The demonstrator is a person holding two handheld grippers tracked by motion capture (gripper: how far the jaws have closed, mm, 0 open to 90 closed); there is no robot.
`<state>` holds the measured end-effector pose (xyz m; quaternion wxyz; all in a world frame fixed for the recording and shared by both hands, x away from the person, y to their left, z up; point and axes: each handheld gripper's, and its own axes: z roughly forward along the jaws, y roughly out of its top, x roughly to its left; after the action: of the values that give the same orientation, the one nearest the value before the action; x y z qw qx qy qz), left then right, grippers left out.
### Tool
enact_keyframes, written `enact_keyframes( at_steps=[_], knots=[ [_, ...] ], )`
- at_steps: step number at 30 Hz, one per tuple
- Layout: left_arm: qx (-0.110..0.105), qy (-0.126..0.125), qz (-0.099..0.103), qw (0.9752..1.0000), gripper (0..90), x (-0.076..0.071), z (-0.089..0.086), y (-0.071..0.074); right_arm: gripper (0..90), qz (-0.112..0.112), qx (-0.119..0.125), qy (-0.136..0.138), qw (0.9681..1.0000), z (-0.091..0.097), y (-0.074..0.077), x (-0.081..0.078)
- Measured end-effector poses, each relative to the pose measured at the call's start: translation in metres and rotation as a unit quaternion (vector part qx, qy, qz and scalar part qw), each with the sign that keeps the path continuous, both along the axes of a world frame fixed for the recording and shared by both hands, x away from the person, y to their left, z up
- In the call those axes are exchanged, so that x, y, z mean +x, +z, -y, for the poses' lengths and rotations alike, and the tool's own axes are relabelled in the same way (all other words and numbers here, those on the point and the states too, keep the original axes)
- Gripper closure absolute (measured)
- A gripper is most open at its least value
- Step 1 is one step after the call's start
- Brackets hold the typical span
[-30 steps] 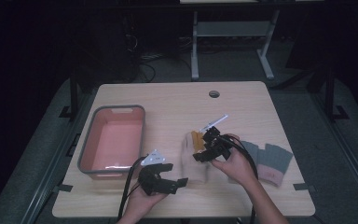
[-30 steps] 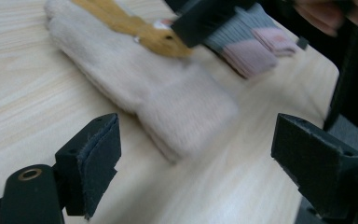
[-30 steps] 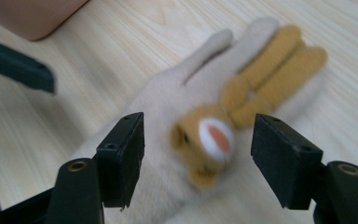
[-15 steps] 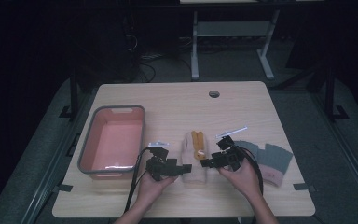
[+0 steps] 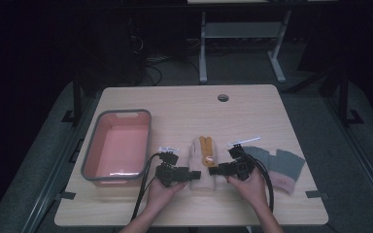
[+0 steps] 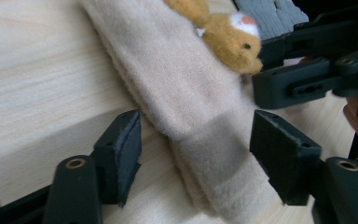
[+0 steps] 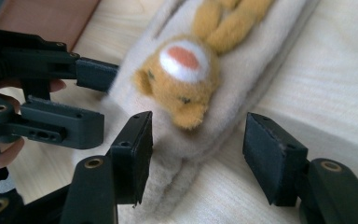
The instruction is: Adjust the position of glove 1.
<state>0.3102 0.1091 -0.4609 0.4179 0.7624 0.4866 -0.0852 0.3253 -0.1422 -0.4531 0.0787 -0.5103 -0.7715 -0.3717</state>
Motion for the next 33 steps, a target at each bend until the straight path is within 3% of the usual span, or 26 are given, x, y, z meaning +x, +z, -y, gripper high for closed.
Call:
enact_keyframes(
  at_steps=[9,21,27,33],
  knots=[
    [0.01,-0.009,-0.005,0.9999,46.8,0.002,0.006,-0.004,44.4,-0.028,0.019,-0.021,0.9992,-0.002,-0.01,0.0],
    [0.009,-0.024,-0.015,0.9996,58.0,0.004,0.008,-0.006,55.5,-0.025,0.04,-0.038,0.9982,-0.006,-0.016,-0.004],
    [0.0,-0.026,-0.025,0.9994,60.6,0.007,0.008,-0.008,61.5,-0.036,0.059,-0.049,0.9964,-0.007,-0.019,-0.005],
    [-0.009,-0.023,-0.033,0.9992,64.4,0.01,0.009,-0.009,65.8,-0.04,0.061,-0.054,0.9959,-0.009,-0.02,-0.005]
  ],
)
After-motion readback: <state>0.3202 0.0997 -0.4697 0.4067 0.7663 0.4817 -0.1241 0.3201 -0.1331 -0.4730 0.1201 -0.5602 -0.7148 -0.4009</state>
